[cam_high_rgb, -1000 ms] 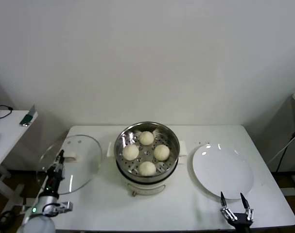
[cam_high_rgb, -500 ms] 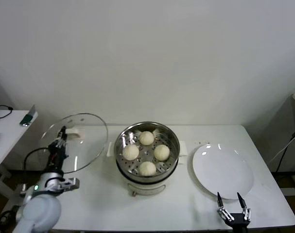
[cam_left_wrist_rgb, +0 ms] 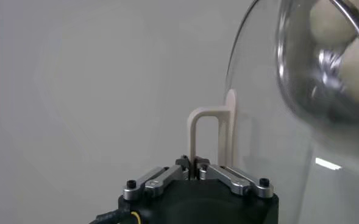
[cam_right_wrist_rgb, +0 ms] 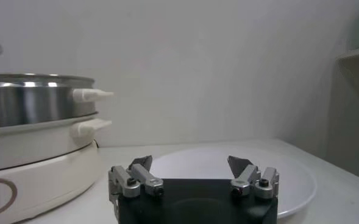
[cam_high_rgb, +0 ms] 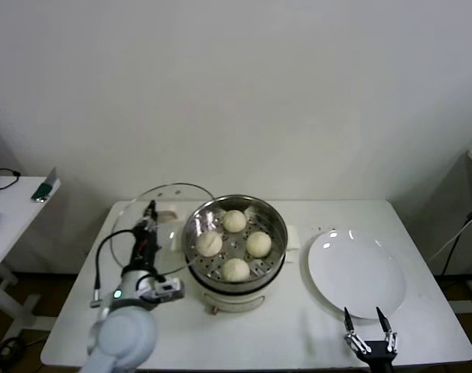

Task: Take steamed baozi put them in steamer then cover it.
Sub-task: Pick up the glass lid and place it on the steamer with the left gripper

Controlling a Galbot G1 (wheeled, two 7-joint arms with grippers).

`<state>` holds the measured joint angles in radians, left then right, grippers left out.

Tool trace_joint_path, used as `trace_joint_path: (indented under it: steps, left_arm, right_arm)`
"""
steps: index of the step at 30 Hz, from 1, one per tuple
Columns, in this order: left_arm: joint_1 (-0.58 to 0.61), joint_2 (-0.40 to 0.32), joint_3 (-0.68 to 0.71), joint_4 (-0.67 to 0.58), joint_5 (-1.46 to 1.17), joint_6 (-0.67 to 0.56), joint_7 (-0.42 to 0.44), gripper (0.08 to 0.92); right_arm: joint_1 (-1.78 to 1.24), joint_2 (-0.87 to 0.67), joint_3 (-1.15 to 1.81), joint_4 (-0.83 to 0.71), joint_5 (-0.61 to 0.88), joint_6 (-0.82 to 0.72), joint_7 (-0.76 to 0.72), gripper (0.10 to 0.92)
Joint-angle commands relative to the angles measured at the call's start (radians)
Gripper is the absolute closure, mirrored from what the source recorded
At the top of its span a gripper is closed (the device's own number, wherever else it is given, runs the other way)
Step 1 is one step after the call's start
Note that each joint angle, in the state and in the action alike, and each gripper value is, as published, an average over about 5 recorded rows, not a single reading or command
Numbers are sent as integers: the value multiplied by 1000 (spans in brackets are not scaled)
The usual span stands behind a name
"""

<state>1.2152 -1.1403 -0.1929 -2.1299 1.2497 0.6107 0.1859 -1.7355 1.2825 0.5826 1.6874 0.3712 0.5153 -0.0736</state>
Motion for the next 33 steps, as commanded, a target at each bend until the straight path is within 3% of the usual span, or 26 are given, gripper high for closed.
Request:
trace_joint_path:
  steps: [1,14,25,33]
  left_arm:
    - [-114,-214,245,55,243,68,138,857]
    - [-156,-354,321,179,343,63,139,857]
    - [-149,-381,311,255,364,57,93,857]
    - [-146,-363,293,291,367,49,73,857]
  right_arm:
    - [-1,3,-1,2,-23,3,6,203]
    - [1,-4,9,-7,-14,11,15,203]
    - [5,-11,7,-4,0,14,13,203]
    - [4,-5,10,-2,0,17,13,203]
